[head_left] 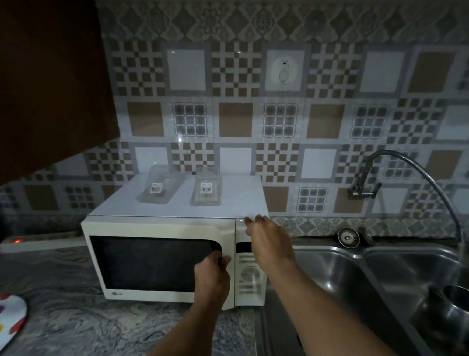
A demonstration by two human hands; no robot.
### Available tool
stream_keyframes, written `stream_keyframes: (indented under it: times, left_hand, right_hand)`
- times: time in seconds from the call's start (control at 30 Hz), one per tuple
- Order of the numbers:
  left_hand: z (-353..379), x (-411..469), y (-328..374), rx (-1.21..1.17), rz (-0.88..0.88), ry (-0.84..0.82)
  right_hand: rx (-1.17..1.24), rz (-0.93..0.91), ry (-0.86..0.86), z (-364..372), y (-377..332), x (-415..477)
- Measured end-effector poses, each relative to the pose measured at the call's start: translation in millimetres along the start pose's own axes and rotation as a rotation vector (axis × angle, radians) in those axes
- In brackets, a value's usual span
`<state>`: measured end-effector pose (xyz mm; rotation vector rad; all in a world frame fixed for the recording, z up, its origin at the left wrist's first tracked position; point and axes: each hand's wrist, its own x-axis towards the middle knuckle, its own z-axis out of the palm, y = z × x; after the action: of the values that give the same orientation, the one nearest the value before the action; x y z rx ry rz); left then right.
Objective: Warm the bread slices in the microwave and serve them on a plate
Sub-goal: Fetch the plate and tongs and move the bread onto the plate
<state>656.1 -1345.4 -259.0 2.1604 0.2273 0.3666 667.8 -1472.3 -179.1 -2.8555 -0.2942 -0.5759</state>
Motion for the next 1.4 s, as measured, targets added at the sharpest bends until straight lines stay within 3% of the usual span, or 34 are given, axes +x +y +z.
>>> stream_keyframes:
  times: [0.53, 0.7, 0.8, 0.93, 1.0, 1.07, 1.13, 1.4]
  left_hand:
    - [-10, -19, -12, 0.033, 0.070, 0.026]
    - [-23, -21, -10, 0.069, 0.053, -0.047]
    - [-45, -27, 0, 0.267, 0.107, 0.092]
    - [-67, -19, 25, 0.415, 0.343, 0.315]
    - [-70, -10, 33, 0.511, 0.355, 0.194]
    - [-70, -7, 37, 0.568, 0.288, -0.028]
    - [-71, -9, 37, 0.584, 0.259, -0.122]
    - [-100, -47, 42, 0.382, 0.235, -0.049]
  right_hand:
    - [-0.010, -0.004, -0.037, 0, 2, 1]
    - [-0.023, -0.025, -0.091, -3, 4, 1]
    - [-0.013, -0.022, -0.114, -6, 4, 0]
    - [0.001, -0.041, -0.130, -9, 4, -1]
    - [0.000, -0.045, -0.147, -11, 5, 1]
    - [0.006, -0.050, -0.179, -16, 5, 2]
    - [0.021, -0.049, -0.223, -22, 8, 4]
    - [0.016, -0.107, -0.305, -25, 0, 1]
